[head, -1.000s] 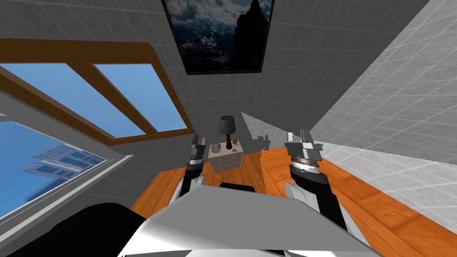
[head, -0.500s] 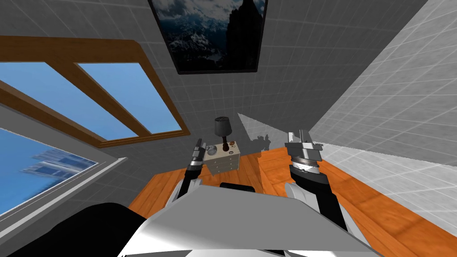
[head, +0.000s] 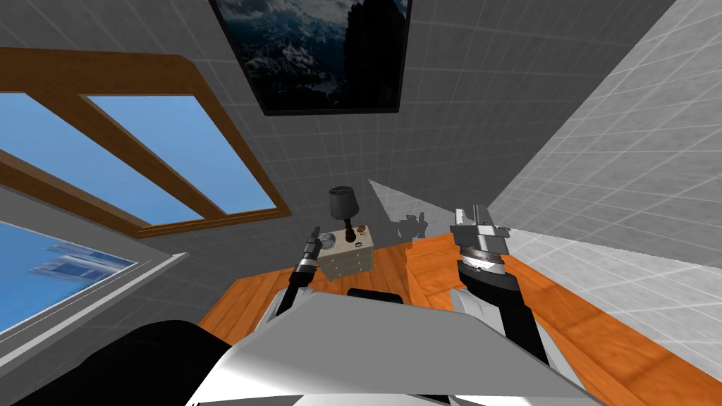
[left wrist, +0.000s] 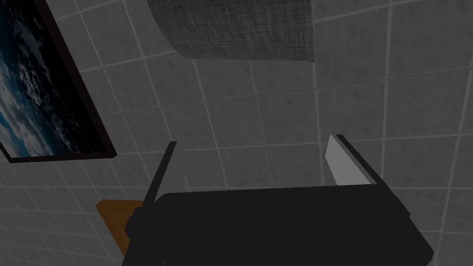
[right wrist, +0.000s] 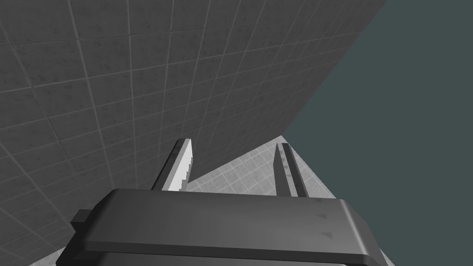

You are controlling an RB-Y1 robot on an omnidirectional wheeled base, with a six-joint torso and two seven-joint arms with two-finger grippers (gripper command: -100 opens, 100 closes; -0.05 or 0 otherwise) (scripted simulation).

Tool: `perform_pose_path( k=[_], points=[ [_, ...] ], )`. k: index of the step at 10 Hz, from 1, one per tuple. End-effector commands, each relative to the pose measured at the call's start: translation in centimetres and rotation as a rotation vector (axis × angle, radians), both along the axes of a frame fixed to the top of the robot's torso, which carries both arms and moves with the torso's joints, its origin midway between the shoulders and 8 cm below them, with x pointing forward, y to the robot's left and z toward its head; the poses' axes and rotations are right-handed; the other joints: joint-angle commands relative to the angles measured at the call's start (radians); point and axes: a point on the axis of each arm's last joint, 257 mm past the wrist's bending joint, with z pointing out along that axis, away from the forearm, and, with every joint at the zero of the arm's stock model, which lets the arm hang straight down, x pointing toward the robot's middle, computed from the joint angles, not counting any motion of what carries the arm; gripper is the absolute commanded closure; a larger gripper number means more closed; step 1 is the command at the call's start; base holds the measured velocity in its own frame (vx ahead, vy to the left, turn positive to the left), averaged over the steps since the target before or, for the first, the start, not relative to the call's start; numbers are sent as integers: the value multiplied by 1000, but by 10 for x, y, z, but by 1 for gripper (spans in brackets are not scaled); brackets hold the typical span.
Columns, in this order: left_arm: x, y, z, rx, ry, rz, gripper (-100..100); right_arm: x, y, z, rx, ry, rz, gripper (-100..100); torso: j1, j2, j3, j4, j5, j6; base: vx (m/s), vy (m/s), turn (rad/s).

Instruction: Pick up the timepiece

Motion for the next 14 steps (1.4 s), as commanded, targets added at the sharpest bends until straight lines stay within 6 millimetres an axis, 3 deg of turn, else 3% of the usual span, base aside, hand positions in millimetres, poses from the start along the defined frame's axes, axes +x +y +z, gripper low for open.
perform_pose_path(
  k=[1,2,3,4,5,6,7,8,10,11,13,14],
  points=[
    [1,13,-27,16,83,25,-100,0,0,0,0,0,0,0,0,0,0,0,0,0,90,-111,-11],
    [1,14,-29,15,89,27,-100,0,0,0,0,0,0,0,0,-1,0,0,0,0,70,-103,3],
    [-2,28,-53,27,155,49,-100,0,0,0,0,0,0,0,1,0,0,0,0,0,74,-144,-8],
    [-2,29,-56,26,166,53,-100,0,0,0,0,0,0,0,-2,0,0,0,0,0,63,-110,7],
    [-6,45,-82,34,243,81,-100,0,0,0,0,0,0,0,0,1,0,0,0,0,82,-107,-5],
    [-6,45,-83,34,244,81,-100,0,0,0,0,0,0,0,1,0,0,0,0,0,111,-106,3],
    [-13,62,-109,40,321,111,-100,0,0,0,0,0,0,0,1,-2,-1,0,0,0,126,-141,-6],
    [-13,62,-109,40,321,111,-100,0,0,0,0,0,0,0,-2,-3,-2,-1,0,0,87,-110,9],
    [-29,94,-154,49,453,169,-100,0,0,0,0,0,0,0,0,-1,-1,0,0,0,118,-156,1],
    [-31,96,-159,46,473,176,-100,0,0,0,0,0,0,0,-4,-4,-2,-1,-1,0,114,-153,14],
    [-50,127,-197,45,594,237,-100,0,0,0,0,0,0,0,-1,-3,-2,-1,0,0,151,-156,6],
    [-54,130,-205,41,618,245,-100,0,0,0,0,0,0,0,-4,-5,-3,-1,-1,0,116,-146,20]
  ],
)
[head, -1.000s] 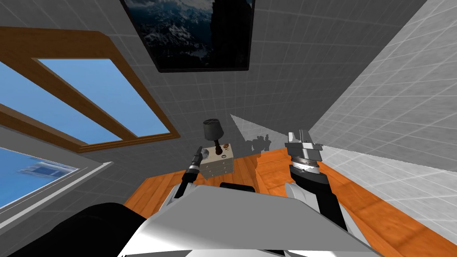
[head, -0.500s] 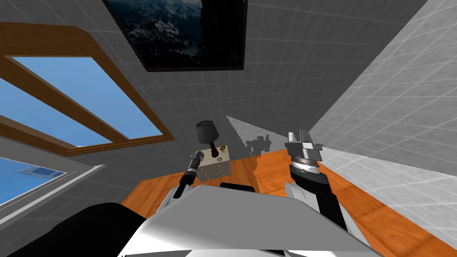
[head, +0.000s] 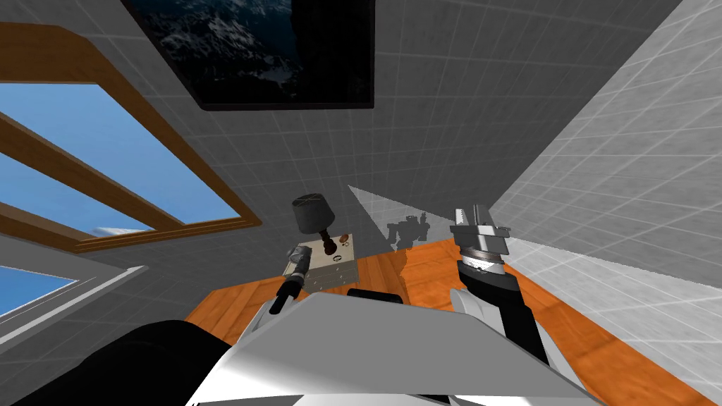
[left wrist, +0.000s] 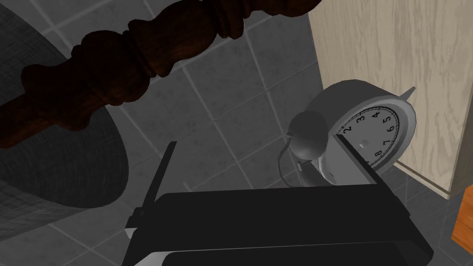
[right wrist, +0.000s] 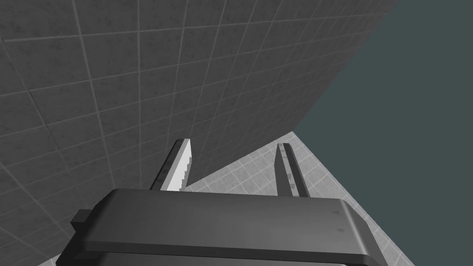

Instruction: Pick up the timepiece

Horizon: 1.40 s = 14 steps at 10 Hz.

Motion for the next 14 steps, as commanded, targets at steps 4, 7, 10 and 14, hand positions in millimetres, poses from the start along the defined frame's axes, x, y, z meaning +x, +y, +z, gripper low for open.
perform_pose_path(
  k=[4,7,10,14],
  points=[
    [-33,33,-50,-10,151,87,-100,0,0,0,0,0,0,0,2,2,1,1,1,0,91,-105,10],
    [-60,59,-83,-25,262,161,-100,0,0,0,0,0,0,0,3,3,2,1,1,0,93,-98,15],
    [-75,70,-99,-38,322,203,-100,0,0,0,0,0,0,0,4,5,3,1,1,0,51,-78,66],
    [-100,86,-125,-66,416,277,-100,0,0,0,0,0,0,0,3,5,3,1,1,1,65,-85,-6]
  ],
)
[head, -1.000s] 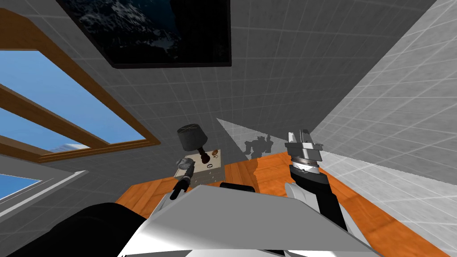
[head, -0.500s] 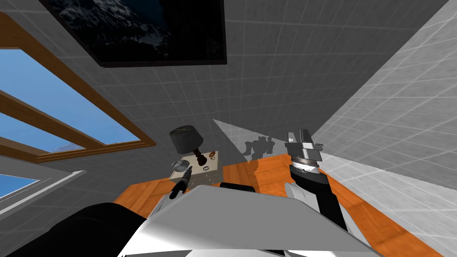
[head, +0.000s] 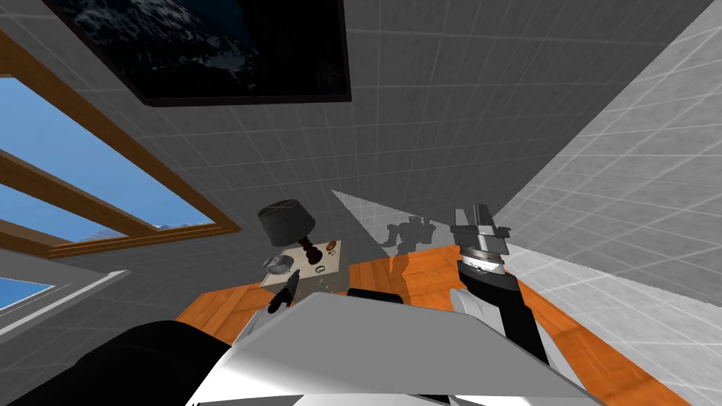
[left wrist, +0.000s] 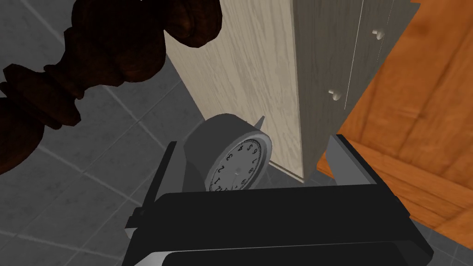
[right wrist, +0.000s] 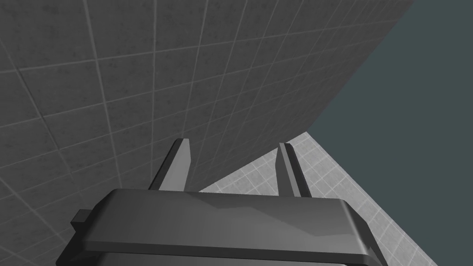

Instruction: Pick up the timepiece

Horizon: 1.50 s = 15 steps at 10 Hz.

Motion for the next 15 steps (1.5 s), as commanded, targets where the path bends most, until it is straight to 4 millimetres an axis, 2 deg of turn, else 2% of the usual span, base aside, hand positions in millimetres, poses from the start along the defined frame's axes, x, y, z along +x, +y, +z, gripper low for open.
perform_pose_path(
  k=[1,2,3,5,6,8,15],
  points=[
    [-11,6,-11,-15,43,39,-100,0,0,0,0,0,0,0,0,0,0,0,0,0,168,-90,-65],
    [-20,10,-20,-30,74,71,-100,0,0,0,0,0,0,0,1,-3,-2,-1,0,-1,184,-120,76],
    [-21,10,-21,-31,80,74,-100,0,0,0,0,0,0,0,-1,-4,-3,-1,0,-1,130,-78,43],
    [-36,15,-38,-62,136,136,-100,0,0,0,0,0,0,0,3,0,-1,0,1,-1,100,-55,33],
    [-37,15,-38,-63,141,138,-100,0,0,0,0,0,0,0,3,0,0,0,1,-1,75,-56,19],
    [-49,15,-52,-97,188,193,-100,0,0,0,0,0,0,0,4,2,1,0,1,-1,98,-57,43],
    [-57,0,-77,-184,260,299,-100,0,0,0,0,0,0,0,5,1,0,0,1,-1,81,-39,39]
  ],
)
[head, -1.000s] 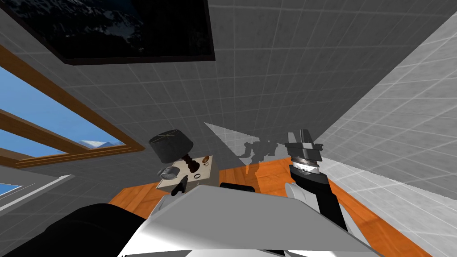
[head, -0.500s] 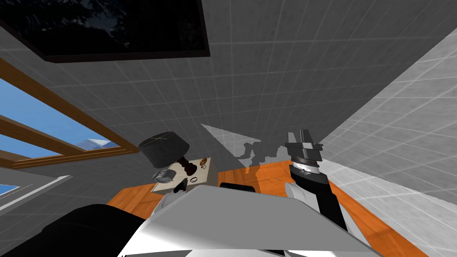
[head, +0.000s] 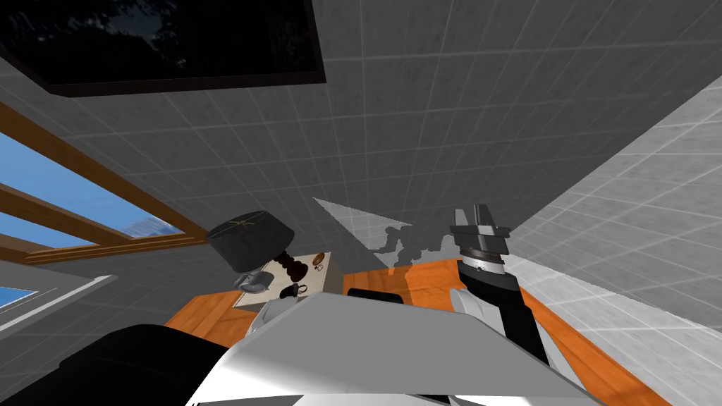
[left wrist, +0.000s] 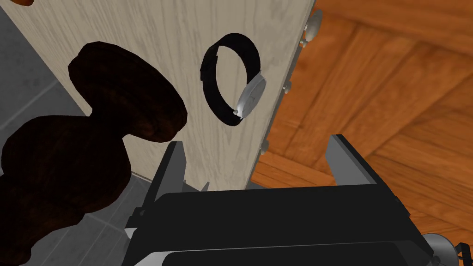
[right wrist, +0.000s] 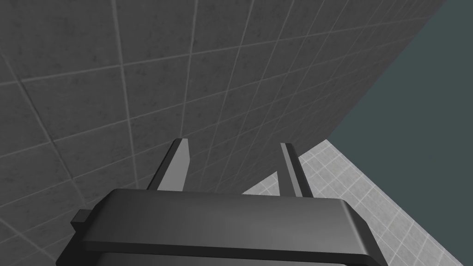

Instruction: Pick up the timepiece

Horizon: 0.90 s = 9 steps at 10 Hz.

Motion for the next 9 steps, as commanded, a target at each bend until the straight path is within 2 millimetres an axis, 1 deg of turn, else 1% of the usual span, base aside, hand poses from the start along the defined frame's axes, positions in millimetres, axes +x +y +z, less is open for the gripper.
perform_pose_path(
  k=[1,2,3,4,5,9],
  points=[
    [2,-8,-6,-26,13,28,-100,0,0,0,0,0,0,0,0,0,0,0,0,0,54,-18,40],
    [4,-13,-9,-39,16,39,-100,0,0,0,0,0,0,0,0,1,0,0,0,0,62,-26,56],
    [3,-10,-7,-30,12,30,-100,0,0,0,0,0,0,0,0,0,0,0,0,0,28,-15,11],
    [2,-11,-8,-32,13,33,0,0,0,0,0,0,0,0,1,2,1,0,0,0,5,-3,-1],
    [2,-11,-12,-31,13,28,-100,0,0,0,0,0,0,0,2,4,2,1,0,0,16,7,27],
    [-1,-13,-24,-31,12,16,-100,0,0,0,0,0,0,0,4,2,1,0,1,0,38,21,34]
  ],
)
